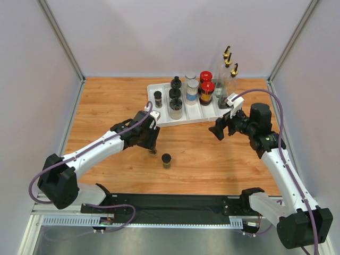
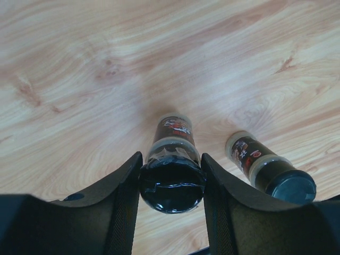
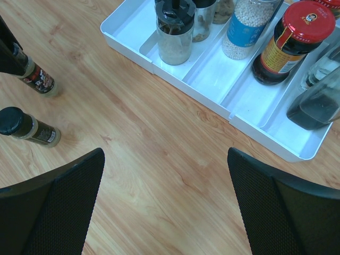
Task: Organize the condiment bottles
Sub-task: Pick up the bottle from the center of the board, then place the bottle in the storage box.
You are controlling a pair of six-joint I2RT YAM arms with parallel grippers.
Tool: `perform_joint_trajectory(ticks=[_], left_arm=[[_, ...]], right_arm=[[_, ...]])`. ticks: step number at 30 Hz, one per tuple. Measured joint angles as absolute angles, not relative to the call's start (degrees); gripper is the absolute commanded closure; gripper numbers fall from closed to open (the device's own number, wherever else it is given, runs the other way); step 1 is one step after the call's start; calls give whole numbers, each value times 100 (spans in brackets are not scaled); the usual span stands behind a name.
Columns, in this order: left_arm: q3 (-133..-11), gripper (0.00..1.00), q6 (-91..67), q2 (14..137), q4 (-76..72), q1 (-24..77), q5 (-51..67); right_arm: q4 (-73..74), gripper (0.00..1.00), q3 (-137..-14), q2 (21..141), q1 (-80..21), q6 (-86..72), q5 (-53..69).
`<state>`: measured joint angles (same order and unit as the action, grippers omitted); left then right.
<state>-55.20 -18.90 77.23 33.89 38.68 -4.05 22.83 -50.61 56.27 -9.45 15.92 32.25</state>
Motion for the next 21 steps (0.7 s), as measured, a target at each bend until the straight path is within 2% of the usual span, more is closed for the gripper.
perform_joint_trajectory(ticks=[8,21], left_arm=[[-6571,83,-1500,7966,3667,3868,-694],[-9266,83,-950,9961,4091,3428,-701]], right_arm=[[2283,0,-5061,5627,-945,1608,3223],[2287,0,-5061,5627,-945,1634,3225]])
